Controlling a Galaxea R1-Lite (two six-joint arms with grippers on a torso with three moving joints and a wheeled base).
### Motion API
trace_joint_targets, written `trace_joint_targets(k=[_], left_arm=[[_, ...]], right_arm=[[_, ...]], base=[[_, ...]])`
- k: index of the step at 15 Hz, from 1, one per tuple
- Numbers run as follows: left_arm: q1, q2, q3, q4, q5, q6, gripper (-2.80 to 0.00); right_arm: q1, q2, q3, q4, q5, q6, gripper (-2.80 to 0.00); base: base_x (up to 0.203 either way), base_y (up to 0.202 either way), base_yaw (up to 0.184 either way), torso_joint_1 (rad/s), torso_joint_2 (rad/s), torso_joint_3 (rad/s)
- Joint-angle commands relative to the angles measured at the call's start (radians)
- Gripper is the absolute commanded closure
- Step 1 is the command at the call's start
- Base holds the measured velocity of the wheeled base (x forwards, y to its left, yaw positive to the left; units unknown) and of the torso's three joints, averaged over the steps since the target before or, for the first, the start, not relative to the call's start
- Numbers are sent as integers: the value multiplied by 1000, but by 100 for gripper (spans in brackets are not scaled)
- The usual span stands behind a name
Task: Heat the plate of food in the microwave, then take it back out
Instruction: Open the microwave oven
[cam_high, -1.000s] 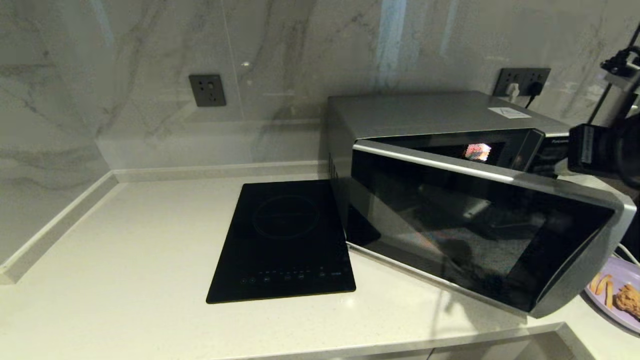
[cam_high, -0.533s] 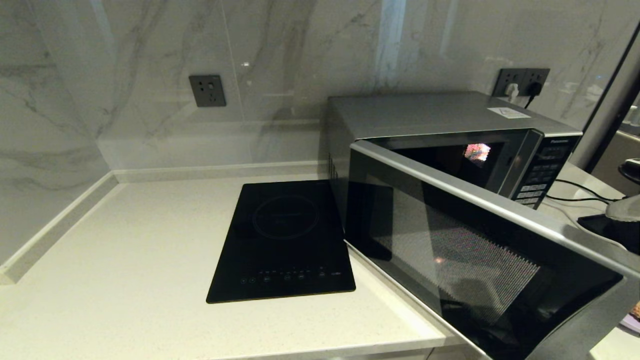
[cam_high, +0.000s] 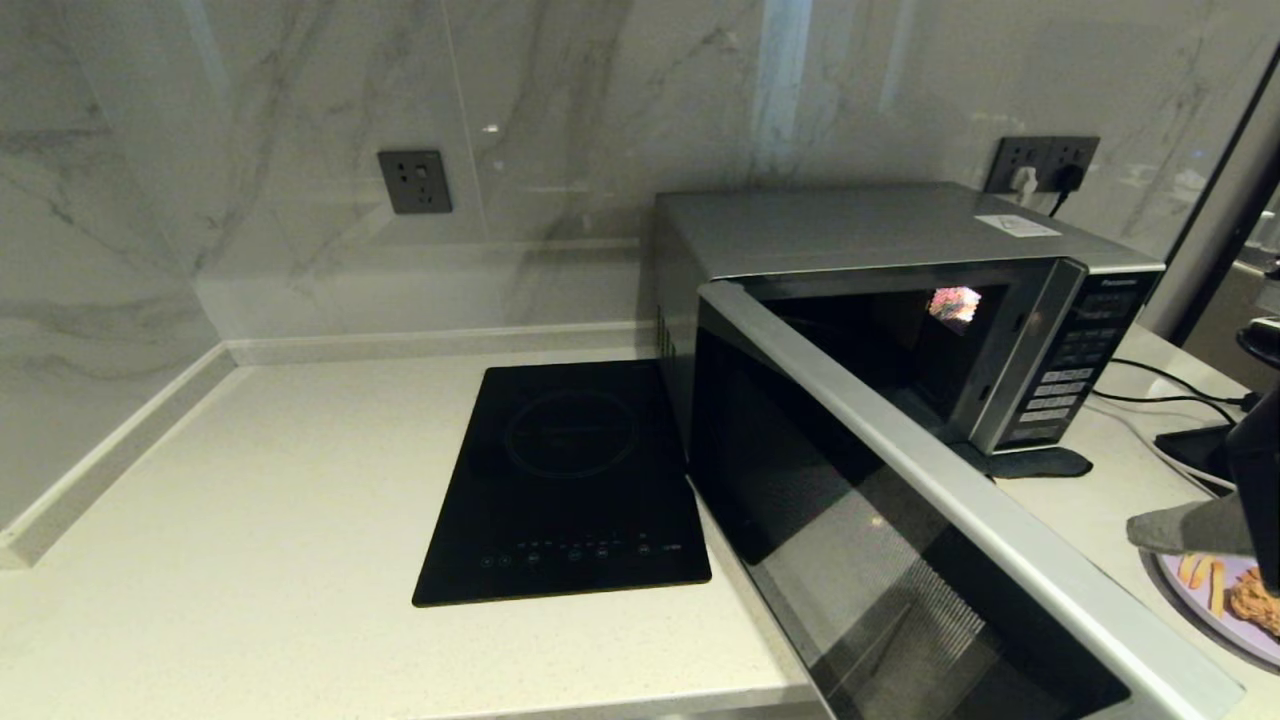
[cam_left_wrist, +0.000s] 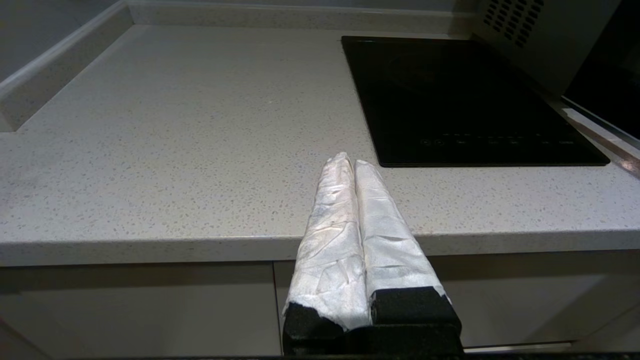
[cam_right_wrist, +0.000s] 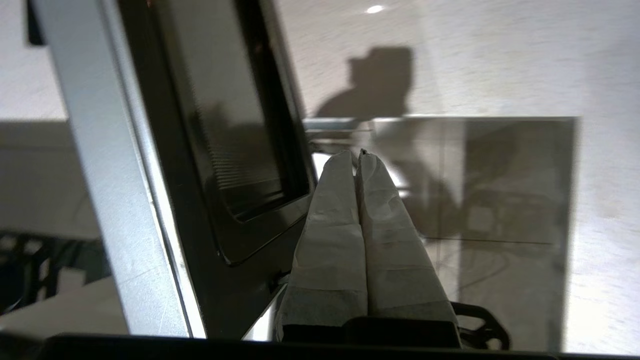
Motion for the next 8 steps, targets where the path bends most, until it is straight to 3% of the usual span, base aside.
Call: trace_joint_targets(k=[1,8], left_arm=[[0,2,0,0,0,-1,0],[0,2,0,0,0,-1,0]], right_arm=[[117,52,-11,5,-2,61,0],[299,117,-139,5,-2,151,0]], base=[[0,0,0,0,0,0],[0,0,0,0,0,0]])
